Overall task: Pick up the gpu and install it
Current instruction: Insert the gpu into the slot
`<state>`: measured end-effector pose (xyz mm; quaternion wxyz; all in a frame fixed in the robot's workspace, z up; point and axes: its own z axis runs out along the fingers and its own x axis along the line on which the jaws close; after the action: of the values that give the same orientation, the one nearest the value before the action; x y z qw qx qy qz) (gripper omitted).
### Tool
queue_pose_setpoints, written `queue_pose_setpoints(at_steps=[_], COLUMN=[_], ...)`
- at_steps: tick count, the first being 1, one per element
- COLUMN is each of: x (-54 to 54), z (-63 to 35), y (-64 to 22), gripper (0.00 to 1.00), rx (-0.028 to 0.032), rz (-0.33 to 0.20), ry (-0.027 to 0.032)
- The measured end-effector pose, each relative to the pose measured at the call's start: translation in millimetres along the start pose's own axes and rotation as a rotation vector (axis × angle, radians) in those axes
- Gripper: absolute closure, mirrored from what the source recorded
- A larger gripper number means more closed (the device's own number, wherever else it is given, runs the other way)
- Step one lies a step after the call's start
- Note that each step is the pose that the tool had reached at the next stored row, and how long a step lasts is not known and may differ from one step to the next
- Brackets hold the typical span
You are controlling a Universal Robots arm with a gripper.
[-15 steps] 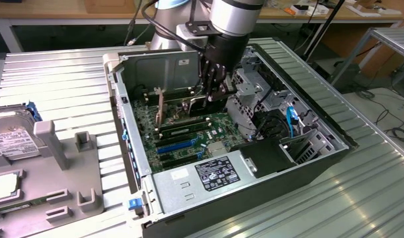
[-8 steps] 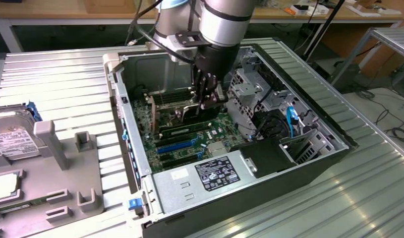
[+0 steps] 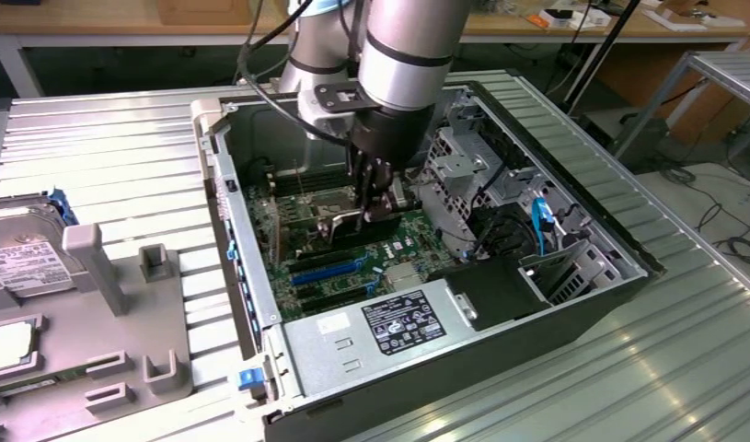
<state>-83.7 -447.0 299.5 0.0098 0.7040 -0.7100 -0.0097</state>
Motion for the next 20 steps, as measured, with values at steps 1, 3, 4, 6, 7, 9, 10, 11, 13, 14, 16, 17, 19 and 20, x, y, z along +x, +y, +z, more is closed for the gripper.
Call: queue_pose_setpoints(at_steps=[1,3,4,6,7,9,10,11,13,14,16,17,19,20], x=[2.3,3.5,3.4,3.5,4.0,4.5,4.6,5.7,6.8,7.1,8.8,9.2,9.8,9.8], z=[1.8,4.4,4.5,5.3,6.0,6.6,6.8,7.0,7.8,8.4,9.8,10.6,12.9,13.5], y=[0.6,2.3,2.3,4.2,5.3,6.0,6.3,6.7,8.6,11.8,15.9,17.3,20.8,21.1], gripper=[0.73,0.73,0.73,0.73,0.73,0.73,0.73,0.73,0.73,0.73,0.73,0.73,0.73,0.73], rx=[0.0,-0.0001,0.0,0.0,0.0,0.0,0.0001,0.0,0.0,0.0,0.0,0.0001,0.0,-0.0001], rz=[0.0,0.0,0.0,0.0,0.0,0.0,0.0,0.0,0.0,0.0,0.0,0.0,0.0,0.0], ry=[-0.0001,0.0002,0.0,-0.0001,-0.0001,0.0,-0.0003,-0.0001,-0.0003,-0.0002,-0.0002,-0.0004,-0.0001,0.0])
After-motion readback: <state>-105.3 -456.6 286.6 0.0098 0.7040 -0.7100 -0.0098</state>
